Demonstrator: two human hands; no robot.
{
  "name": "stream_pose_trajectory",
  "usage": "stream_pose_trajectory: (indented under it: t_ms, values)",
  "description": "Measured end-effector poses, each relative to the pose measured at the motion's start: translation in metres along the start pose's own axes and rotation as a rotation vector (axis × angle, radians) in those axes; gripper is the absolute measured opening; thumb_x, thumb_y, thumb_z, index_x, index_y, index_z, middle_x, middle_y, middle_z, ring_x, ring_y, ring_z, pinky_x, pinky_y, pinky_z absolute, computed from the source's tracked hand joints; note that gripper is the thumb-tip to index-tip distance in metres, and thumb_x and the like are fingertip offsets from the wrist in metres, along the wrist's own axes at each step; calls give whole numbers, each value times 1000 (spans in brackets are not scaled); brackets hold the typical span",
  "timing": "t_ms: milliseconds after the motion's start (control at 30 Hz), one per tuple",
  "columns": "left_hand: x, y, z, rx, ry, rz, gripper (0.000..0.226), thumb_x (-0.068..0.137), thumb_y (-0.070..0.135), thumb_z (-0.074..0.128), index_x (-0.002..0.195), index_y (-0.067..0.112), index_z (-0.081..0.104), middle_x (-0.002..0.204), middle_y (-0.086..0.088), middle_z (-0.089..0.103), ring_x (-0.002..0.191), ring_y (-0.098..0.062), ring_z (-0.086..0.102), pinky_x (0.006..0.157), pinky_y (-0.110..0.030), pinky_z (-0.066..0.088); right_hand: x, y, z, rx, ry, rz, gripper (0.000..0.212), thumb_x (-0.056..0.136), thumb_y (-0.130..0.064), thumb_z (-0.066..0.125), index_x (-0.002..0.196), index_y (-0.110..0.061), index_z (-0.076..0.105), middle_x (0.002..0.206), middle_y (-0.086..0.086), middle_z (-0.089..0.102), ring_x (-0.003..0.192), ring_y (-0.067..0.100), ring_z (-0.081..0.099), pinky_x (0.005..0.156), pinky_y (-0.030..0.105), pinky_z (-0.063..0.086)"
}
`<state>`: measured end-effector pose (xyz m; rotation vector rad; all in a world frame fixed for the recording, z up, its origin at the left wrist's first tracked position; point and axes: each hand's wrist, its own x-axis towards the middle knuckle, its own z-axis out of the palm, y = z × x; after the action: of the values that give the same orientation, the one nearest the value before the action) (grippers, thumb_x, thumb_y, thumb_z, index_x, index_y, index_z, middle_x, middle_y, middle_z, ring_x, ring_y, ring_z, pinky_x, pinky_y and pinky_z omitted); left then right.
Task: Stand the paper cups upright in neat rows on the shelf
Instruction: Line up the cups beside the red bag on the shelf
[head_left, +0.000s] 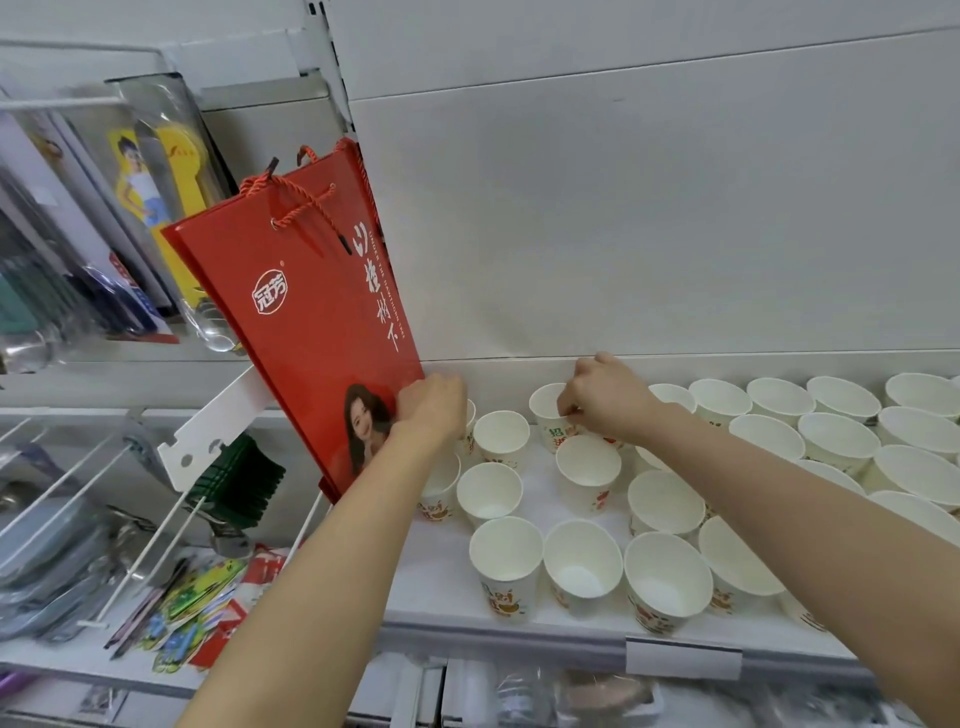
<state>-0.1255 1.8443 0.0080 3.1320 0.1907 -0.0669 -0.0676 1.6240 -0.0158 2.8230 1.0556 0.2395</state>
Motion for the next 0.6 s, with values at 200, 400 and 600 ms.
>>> stream_pose_trajectory:
  t_ms: [200, 400, 600]
  values:
    - [-3, 0, 2, -26, -5, -11, 23, 80, 22, 75, 102, 17, 72, 108, -6, 67, 100, -30, 63, 77, -32, 42, -8, -18, -12, 361, 101, -21, 28, 82, -31, 69, 110, -27, 69, 107, -8, 68, 106, 16, 53, 88, 30, 40]
    - [-5, -2, 8, -47, 40, 21, 22, 81, 7, 66, 95, 22, 75, 103, -6, 69, 99, -32, 62, 77, -32, 41, 0, -48, -1, 439, 72, -58, 24, 75, -30, 76, 98, -27, 73, 96, -5, 69, 99, 13, 53, 82, 30, 43]
    - [3, -8, 10, -89, 24, 50, 22, 78, 26, 78, 100, 24, 74, 105, -1, 68, 101, -28, 63, 80, -33, 48, 7, -47, 5, 310, 95, -54, 8, 77, -24, 71, 84, -27, 73, 87, -3, 70, 93, 19, 56, 82, 33, 39]
